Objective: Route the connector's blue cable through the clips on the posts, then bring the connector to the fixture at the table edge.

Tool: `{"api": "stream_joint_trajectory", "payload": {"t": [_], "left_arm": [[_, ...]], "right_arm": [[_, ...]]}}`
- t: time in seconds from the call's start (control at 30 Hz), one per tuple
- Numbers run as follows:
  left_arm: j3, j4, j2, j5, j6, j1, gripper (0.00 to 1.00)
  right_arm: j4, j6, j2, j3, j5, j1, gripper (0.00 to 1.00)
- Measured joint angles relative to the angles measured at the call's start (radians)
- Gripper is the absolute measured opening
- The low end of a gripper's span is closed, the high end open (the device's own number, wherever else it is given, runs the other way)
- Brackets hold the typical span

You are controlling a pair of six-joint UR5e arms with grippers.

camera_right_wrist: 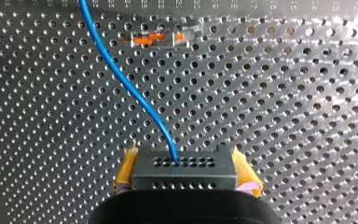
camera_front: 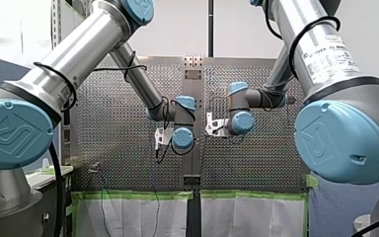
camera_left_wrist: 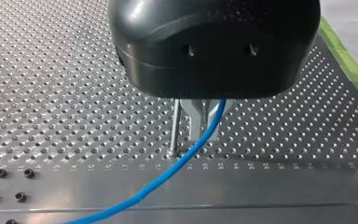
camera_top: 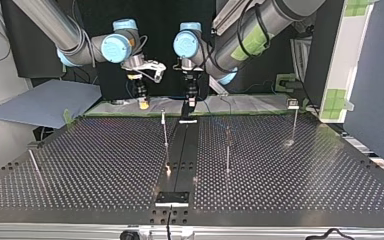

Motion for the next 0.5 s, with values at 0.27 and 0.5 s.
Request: {"api": "stream_joint_trajectory", "payload": {"t": [0.27,0.5], "left_arm": [[0.001,-0.001,-0.002,0.003,0.000,-0.006,0.07],[0.012,-0.012,-0.013,0.005,-0.001,-0.012,0.07]], "right_arm": [[-0.012,0.008,0.001,0.002,-0.001,-0.026,0.00],[-0.014,0.018,0.002,0.002,0.000,-0.036,0.00]]}}
